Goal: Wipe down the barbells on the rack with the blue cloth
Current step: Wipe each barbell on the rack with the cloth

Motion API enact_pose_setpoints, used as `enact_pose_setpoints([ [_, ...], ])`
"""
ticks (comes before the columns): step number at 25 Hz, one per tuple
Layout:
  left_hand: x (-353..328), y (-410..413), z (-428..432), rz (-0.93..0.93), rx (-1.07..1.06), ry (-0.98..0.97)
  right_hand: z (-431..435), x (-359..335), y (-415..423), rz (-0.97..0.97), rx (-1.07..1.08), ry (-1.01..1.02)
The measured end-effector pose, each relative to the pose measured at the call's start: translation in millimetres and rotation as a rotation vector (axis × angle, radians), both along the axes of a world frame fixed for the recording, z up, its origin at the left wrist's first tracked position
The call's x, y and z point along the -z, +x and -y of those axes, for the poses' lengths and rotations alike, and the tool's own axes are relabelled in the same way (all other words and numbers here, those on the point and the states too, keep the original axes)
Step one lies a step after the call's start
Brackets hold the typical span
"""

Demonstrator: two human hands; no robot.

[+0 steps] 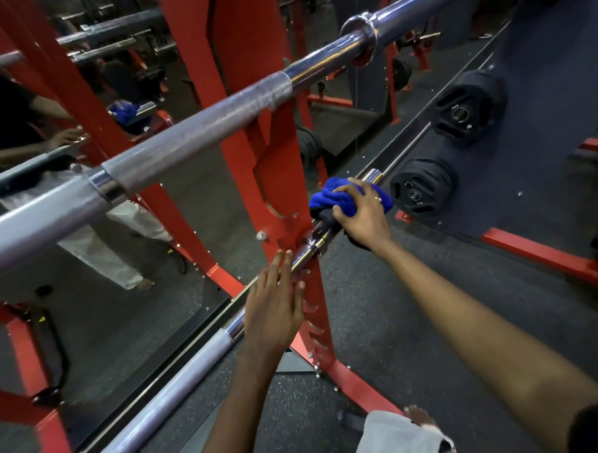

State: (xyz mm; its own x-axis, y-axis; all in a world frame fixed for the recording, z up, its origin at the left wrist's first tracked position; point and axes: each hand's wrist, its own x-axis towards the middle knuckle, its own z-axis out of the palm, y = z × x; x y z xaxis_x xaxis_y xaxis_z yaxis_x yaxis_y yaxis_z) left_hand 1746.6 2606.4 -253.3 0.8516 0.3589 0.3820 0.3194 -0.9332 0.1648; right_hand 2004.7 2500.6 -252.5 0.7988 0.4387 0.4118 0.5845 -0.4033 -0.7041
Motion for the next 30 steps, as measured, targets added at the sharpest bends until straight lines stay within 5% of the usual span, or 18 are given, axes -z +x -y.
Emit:
enact_pose_setpoints([
  [4, -0.6, 38.1, 23.8, -0.042, 0.107, -0.005, 1.5, -15.2, 53.8, 0.003, 0.035, -0.120],
  [10, 11.7, 91.1, 35.2, -0.045, -0.121, 0.076, -21.7, -23.2, 103.2, 0.060, 0.087, -0.299],
  [17, 23.5, 110.4, 48.6, 0.159, -0.369, 0.051, 9.9, 24.3, 80.6, 0.078, -0.012, 0.169],
  [21, 23.8, 115.6, 51.5, 0.272, -0.419, 0.014, 29.5, 31.6, 123.1, 0.204, -0.205, 0.154],
  [24, 22.2, 116.3, 56.4, 0.336, -0.480, -0.057, 26.3, 20.0, 143.2, 0.104, -0.159, 0.195],
  [30, 26.1, 112.4, 53.2, 0.324, -0.454, -0.100, 29.8, 35.8, 75.4, 0.230, -0.339, 0.072],
])
